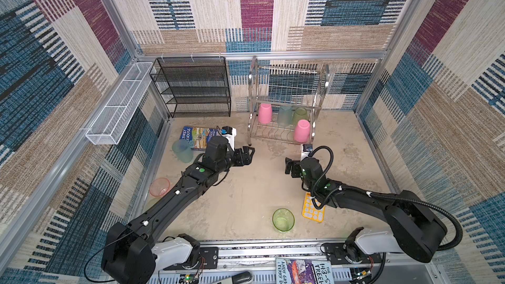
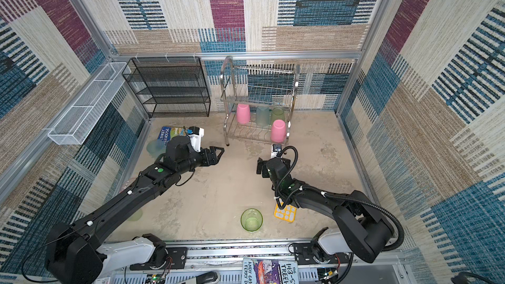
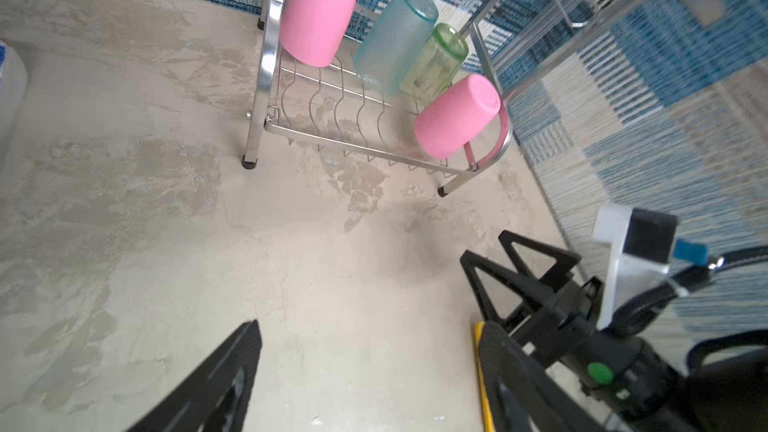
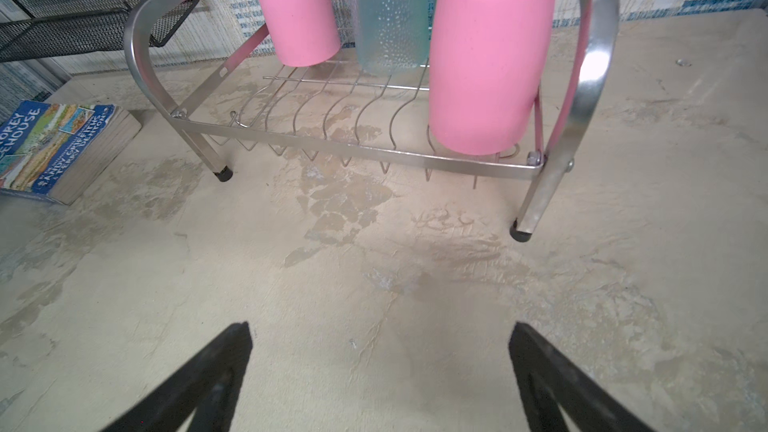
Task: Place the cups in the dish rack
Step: 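Move the left gripper over the lying green cup near the robot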
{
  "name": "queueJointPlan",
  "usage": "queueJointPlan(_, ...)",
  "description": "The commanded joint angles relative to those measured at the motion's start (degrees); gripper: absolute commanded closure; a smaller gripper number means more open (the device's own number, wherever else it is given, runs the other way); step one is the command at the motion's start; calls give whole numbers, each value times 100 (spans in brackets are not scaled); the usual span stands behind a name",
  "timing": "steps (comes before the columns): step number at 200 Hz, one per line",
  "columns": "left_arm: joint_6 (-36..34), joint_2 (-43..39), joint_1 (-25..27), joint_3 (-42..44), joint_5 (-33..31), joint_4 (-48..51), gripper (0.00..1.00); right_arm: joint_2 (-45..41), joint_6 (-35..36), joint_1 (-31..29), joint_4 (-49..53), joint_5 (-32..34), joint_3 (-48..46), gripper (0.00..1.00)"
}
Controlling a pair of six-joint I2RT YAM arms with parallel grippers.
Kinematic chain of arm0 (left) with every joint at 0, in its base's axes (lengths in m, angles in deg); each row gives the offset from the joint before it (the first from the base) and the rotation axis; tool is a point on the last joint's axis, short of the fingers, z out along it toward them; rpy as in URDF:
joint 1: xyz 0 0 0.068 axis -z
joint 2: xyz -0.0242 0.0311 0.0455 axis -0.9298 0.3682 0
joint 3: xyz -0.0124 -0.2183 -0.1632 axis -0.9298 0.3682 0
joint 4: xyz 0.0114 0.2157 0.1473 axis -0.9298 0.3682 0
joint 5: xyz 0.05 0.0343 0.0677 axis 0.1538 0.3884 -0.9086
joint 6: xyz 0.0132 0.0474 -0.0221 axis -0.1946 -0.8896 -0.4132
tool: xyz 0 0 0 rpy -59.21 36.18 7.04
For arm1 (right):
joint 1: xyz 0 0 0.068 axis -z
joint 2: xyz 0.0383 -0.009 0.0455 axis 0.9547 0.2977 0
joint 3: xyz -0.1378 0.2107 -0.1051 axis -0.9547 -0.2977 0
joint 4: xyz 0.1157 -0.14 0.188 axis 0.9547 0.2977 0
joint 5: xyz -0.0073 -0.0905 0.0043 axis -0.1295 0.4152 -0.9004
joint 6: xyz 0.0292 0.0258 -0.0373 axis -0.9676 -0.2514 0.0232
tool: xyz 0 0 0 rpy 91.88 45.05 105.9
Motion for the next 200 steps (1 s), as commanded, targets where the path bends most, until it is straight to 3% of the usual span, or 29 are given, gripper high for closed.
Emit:
queueJointPlan(1,-745,71,371,-326,-780,932,15,-138,-203,256,69,-822,-43,1)
queueJointPlan(24,-1061,298,762,-825,-967,1615,16,-365,-293,621,130,-1317,-144,1)
queueJointPlan(67,-1269,361,1008,-949,-356,2348,17,-693,-601,1113,-255,-2013,-593,1)
queueJointPlan(101,-1952,554,1425,-1144,107,2875,17,-623,-882,1351,-524,-2622,-714,2)
queueJointPlan(139,-2631,953,2019,-1293,380,3222,23,-773,-1008,1452,-605,-2829,-827,2)
queueJointPlan(200,-2861,1685,2918,-1362,391,3387,29,-636,-1319,1693,-610,-3148,-832,3)
